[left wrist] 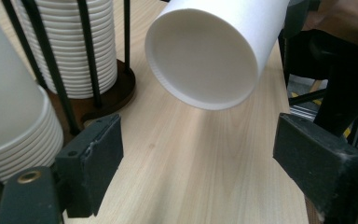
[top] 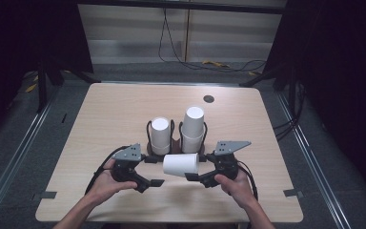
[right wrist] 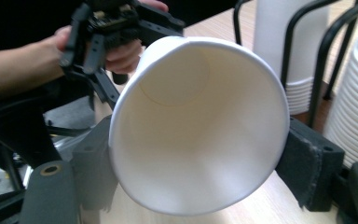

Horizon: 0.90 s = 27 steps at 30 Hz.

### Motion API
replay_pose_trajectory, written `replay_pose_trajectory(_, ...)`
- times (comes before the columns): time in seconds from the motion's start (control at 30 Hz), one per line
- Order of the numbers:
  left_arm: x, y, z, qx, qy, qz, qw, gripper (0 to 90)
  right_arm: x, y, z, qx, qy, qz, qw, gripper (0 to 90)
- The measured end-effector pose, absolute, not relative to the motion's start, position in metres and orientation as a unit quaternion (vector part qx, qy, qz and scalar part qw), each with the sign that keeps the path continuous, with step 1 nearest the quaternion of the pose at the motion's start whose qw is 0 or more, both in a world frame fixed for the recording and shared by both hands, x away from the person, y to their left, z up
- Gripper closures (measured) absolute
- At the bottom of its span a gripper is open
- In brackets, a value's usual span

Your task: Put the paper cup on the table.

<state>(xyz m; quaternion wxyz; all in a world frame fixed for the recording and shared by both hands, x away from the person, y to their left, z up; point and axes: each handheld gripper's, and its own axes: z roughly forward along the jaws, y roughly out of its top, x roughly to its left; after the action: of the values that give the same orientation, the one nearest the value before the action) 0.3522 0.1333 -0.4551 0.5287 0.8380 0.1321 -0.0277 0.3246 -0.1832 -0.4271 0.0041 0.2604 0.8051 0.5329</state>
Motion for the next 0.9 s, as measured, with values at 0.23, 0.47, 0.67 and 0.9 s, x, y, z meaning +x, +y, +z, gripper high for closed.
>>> replay_pose_trajectory(0.23, 0.352, 0.138, -0.457, 0.841, 0.155, -0.019, 0.518, 16.8, 0.324, -0.188, -0.426, 0.278, 0.806, 0.522, 0.018, 23.7)
replay_pose_trajectory(0.47, 0.349, 0.143, -0.455, 0.839, 0.165, -0.004, 0.518, 16.7, 0.319, -0.192, -0.422, 0.291, 0.812, 0.504, 0.033, 23.8)
replay_pose_trajectory(0.67, 0.348, 0.15, -0.451, 0.84, 0.175, 0.024, 0.513, 17.4, 0.318, -0.198, -0.421, 0.299, 0.815, 0.495, 0.036, 23.8)
replay_pose_trajectory(0.9, 0.353, 0.162, -0.452, 0.83, 0.198, 0.042, 0.519, 17.5, 0.317, -0.206, -0.424, 0.315, 0.822, 0.471, 0.054, 24.1)
